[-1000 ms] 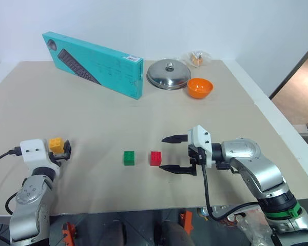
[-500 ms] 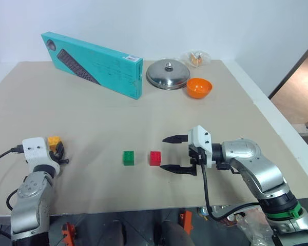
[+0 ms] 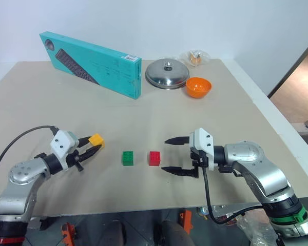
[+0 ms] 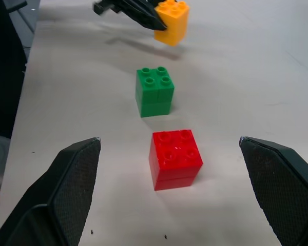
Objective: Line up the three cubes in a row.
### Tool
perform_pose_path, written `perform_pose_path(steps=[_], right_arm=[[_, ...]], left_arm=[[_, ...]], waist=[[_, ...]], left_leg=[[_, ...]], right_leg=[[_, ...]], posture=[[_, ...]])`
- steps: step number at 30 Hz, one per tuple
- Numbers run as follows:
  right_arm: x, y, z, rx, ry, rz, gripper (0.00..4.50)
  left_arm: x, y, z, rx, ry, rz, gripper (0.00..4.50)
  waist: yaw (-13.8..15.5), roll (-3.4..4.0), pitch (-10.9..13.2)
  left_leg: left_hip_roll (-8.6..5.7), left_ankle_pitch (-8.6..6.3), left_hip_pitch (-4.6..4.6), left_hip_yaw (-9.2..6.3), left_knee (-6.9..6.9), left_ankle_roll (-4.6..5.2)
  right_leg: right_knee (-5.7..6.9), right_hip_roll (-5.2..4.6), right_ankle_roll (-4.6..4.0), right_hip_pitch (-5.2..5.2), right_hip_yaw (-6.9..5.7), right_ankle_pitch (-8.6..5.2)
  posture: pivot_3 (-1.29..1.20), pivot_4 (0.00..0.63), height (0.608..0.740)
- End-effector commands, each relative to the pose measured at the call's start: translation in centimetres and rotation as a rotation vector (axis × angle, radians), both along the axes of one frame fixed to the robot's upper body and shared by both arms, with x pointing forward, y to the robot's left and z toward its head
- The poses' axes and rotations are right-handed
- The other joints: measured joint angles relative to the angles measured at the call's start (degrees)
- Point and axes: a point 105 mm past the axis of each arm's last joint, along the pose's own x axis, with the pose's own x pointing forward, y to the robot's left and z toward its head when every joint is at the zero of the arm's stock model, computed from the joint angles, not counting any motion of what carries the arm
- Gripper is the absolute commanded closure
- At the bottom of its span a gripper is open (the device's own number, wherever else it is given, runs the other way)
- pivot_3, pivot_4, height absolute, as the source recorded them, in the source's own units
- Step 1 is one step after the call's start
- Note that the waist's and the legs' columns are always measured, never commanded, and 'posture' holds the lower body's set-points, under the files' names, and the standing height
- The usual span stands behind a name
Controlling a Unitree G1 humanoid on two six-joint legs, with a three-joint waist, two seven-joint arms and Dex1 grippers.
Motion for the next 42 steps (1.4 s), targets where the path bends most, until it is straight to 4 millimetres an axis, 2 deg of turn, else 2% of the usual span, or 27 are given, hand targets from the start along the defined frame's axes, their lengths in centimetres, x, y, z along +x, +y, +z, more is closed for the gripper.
perform_pose_path(steps=[1, 8, 15, 24, 32, 42], right_arm=[[-0.2, -0.4, 1.3, 0.000, -0.067, -0.012, 0.00], [-0.3, -0.6, 1.4, -0.010, -0.074, -0.026, 0.00], [-1.1, -0.4, 1.9, 0.023, -0.036, 0.003, 0.00], [-1.4, 0.0, 2.1, 0.027, -0.016, 0.027, 0.00], [-1.2, -0.1, 2.0, 0.015, -0.026, 0.020, 0.00], [-1.1, -0.3, 1.5, 0.002, -0.023, 0.015, 0.00]], left_arm=[[-0.6, -0.4, 0.4, 0.047, -0.009, -0.166, 3.21], [-0.8, -0.8, -0.6, 0.102, 0.048, -0.344, 3.21], [-1.0, -1.4, -1.4, 0.117, 0.075, -0.421, 3.21], [-0.4, -0.1, -1.7, 0.147, 0.077, -0.394, 3.21], [-0.5, -0.4, -2.1, 0.167, 0.076, -0.411, 3.21], [-0.5, 0.2, -1.9, 0.199, 0.079, -0.422, 3.21]], waist=[[0.0, 0.00, 0.0], [0.0, 0.00, 0.0], [0.0, 0.00, 0.0], [0.0, 0.00, 0.0], [0.0, 0.00, 0.0], [-0.1, 0.01, 0.0]], left_leg=[[0.00, 0.00, -0.03, 0.00, -0.01, 0.00], [-0.02, 0.00, -0.28, 0.09, -0.01, 0.00], [0.03, 0.00, -0.30, 0.10, 0.00, 0.00], [0.10, 0.00, -0.28, 0.09, 0.03, 0.00], [0.18, 0.00, -0.26, 0.10, 0.04, 0.00], [0.25, 0.00, -0.25, 0.14, 0.05, 0.00]], right_leg=[[0.00, 0.00, 0.00, -0.02, 0.01, 0.00], [0.01, 0.17, 0.01, -0.23, 0.02, 0.00], [0.02, 0.29, 0.02, -0.27, 0.06, 0.00], [0.05, 0.49, -0.05, -0.29, 0.05, 0.04], [0.06, 0.61, -0.12, -0.29, 0.06, 0.08], [0.08, 0.70, -0.16, -0.31, 0.09, 0.10]], posture=[[0.00, 0.150, 0.740], [0.00, 0.150, 0.740], [0.00, 0.150, 0.740], [0.00, 0.150, 0.740], [0.00, 0.150, 0.740], [0.00, 0.150, 0.740]])
